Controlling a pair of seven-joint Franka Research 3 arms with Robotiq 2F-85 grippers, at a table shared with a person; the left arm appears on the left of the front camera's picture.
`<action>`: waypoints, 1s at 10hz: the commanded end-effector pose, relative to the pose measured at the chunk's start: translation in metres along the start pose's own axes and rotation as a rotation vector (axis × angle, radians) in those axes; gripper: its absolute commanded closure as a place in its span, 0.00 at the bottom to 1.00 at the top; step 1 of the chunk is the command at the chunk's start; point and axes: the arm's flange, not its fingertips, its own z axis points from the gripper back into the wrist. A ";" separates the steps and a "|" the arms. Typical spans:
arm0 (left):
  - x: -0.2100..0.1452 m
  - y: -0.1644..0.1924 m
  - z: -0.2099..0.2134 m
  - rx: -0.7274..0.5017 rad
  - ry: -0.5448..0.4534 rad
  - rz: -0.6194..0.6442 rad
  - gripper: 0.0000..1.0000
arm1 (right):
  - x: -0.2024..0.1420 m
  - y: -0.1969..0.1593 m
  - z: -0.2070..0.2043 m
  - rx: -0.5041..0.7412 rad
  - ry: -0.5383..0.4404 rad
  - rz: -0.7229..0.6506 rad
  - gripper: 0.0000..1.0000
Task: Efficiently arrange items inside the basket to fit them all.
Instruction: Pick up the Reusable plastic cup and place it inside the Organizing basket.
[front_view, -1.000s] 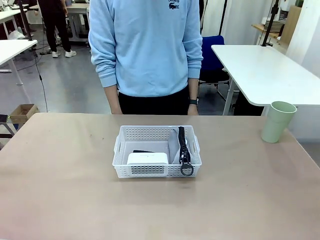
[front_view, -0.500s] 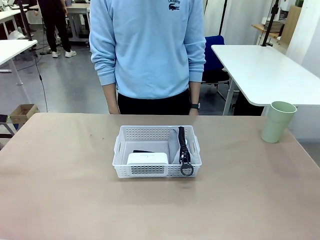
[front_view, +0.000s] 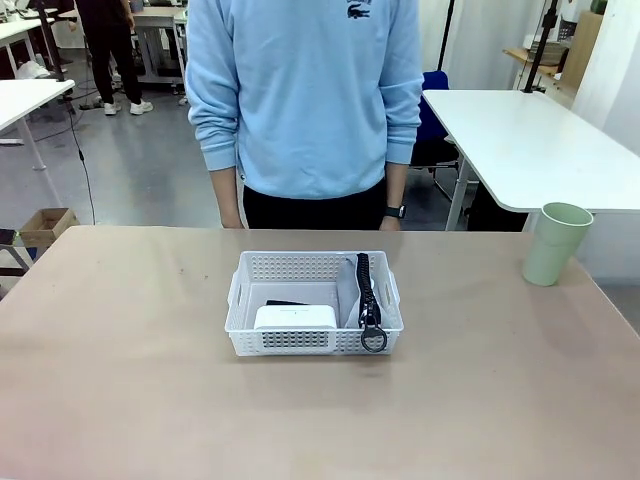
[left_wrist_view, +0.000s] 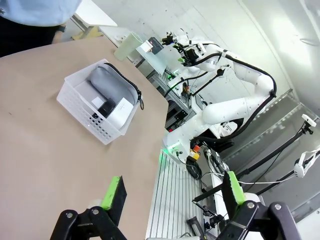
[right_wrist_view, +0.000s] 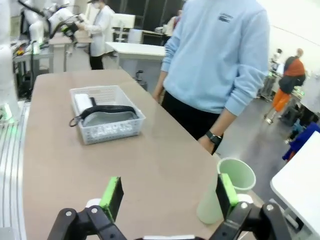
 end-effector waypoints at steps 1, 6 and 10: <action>-0.002 -0.002 -0.002 0.004 -0.003 -0.004 0.00 | -0.037 -0.027 -0.034 -0.065 -0.036 -0.032 0.00; -0.002 -0.002 -0.002 0.004 -0.003 -0.004 0.00 | -0.111 -0.060 -0.077 -0.083 0.112 -0.127 0.00; -0.002 -0.002 -0.002 0.004 -0.003 -0.004 0.00 | -0.127 -0.057 -0.076 -0.052 0.132 -0.143 0.00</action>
